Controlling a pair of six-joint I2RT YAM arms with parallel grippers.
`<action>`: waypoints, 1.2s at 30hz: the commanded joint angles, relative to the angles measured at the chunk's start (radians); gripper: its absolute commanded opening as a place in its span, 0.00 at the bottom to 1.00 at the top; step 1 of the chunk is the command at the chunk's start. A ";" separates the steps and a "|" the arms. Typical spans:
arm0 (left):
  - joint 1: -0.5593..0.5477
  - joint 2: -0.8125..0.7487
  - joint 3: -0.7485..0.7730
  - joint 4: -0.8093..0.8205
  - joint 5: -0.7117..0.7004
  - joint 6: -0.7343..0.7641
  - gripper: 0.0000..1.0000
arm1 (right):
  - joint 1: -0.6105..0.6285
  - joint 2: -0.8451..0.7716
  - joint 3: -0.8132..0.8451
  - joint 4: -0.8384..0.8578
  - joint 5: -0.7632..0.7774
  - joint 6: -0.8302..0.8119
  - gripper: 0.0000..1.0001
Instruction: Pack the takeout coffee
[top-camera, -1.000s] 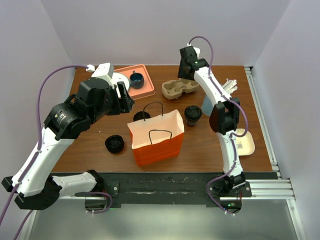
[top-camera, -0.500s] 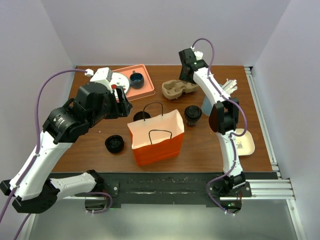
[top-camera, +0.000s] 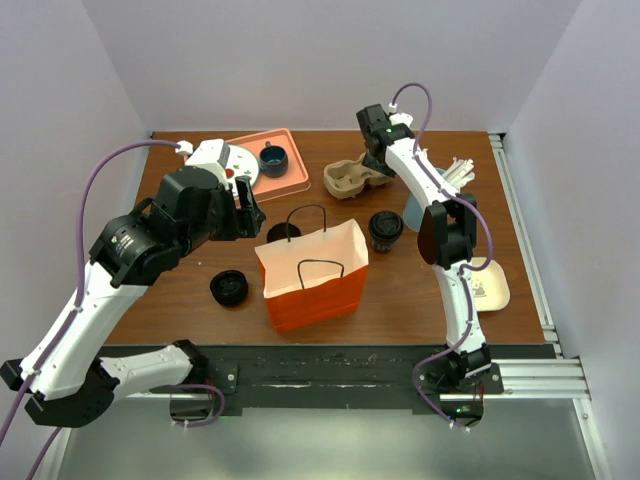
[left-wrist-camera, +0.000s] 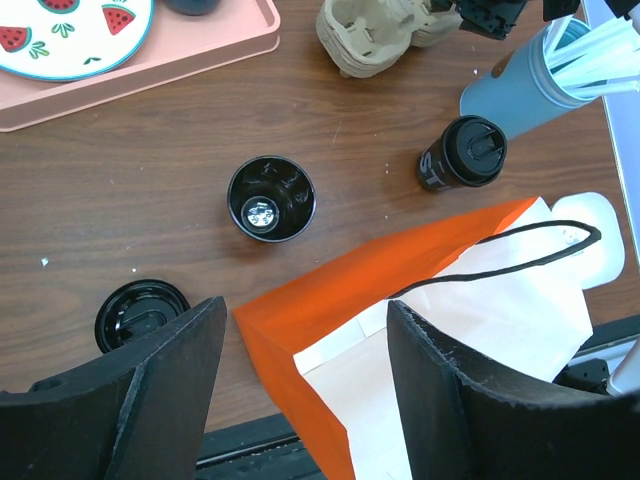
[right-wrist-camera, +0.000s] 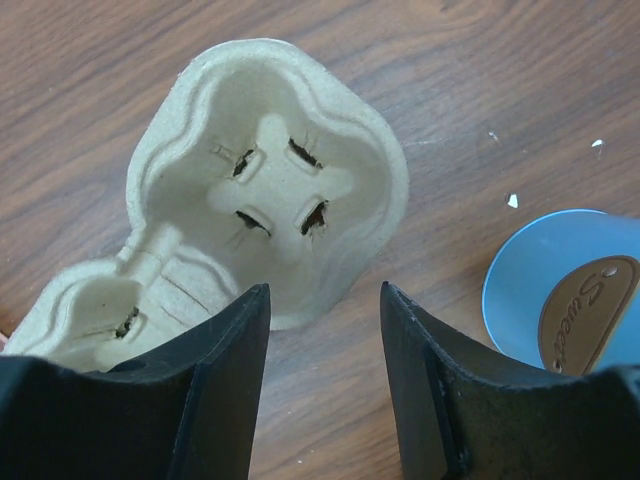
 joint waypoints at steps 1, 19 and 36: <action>0.006 -0.007 0.024 -0.004 -0.011 0.029 0.70 | -0.005 0.020 0.041 0.011 0.039 0.056 0.52; 0.006 0.000 0.034 -0.004 -0.025 0.026 0.71 | -0.045 0.035 0.025 0.103 -0.031 -0.048 0.29; 0.006 0.016 0.033 0.014 -0.014 0.015 0.70 | -0.063 0.001 -0.006 0.187 -0.101 -0.208 0.01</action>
